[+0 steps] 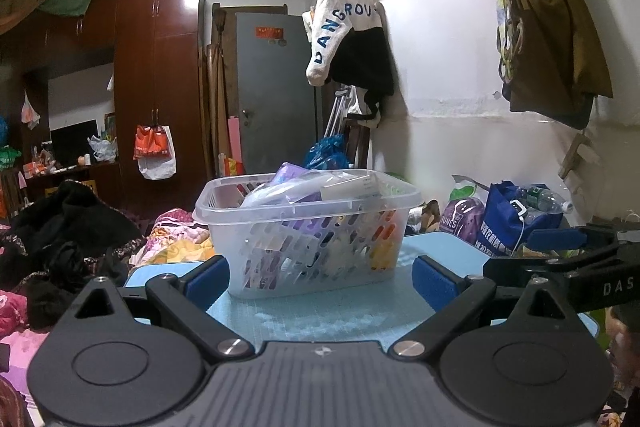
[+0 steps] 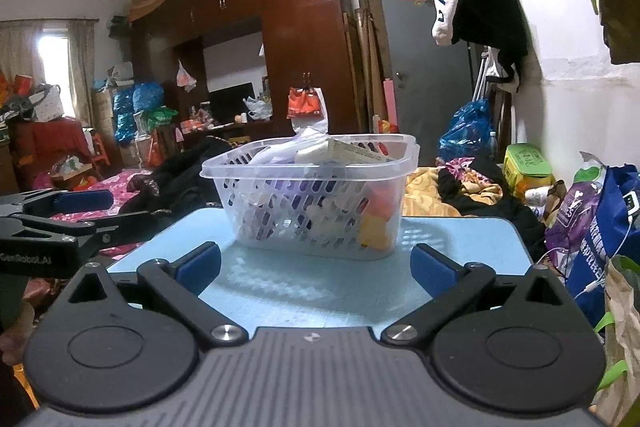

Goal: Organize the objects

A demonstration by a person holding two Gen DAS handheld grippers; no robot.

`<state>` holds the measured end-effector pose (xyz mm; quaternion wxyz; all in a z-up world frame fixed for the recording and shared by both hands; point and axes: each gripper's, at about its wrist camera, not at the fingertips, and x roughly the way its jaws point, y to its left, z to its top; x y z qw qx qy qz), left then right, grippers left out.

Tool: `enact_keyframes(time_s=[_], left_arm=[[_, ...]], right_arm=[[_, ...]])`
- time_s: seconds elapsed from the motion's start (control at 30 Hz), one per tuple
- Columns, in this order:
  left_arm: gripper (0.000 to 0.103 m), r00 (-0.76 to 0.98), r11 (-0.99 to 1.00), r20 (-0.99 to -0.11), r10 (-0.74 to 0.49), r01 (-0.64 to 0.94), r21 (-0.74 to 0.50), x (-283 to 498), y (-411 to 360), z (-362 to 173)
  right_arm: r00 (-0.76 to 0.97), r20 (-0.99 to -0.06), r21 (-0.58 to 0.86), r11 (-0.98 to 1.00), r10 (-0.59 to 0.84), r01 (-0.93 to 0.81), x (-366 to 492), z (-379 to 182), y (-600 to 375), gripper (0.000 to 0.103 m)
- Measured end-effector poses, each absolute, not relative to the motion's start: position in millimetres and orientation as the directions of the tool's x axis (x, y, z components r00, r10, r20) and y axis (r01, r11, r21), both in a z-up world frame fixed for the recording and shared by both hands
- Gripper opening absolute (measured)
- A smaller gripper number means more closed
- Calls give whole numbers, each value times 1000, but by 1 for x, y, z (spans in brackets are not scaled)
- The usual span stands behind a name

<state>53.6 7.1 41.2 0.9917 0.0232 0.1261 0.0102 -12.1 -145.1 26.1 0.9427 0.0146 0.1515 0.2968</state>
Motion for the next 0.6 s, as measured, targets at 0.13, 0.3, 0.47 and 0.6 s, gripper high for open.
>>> enact_keyframes(time_s=[0.13, 0.3, 0.47, 0.6], left_arm=[[99, 968, 998, -249, 21, -6, 61, 52, 4, 39], [99, 965, 997, -263, 20, 1, 79, 54, 1, 35], [99, 963, 999, -270, 16, -2, 52, 56, 6, 33], [99, 963, 999, -270, 18, -6, 45, 57, 7, 32]], right_arm=[[780, -274, 119, 825, 563, -553, -14, 26, -146, 103], [778, -271, 112, 821, 567, -559, -15, 26, -147, 103], [776, -270, 95, 818, 570, -568, -17, 26, -146, 103], [774, -271, 91, 815, 573, -572, -16, 25, -145, 103]])
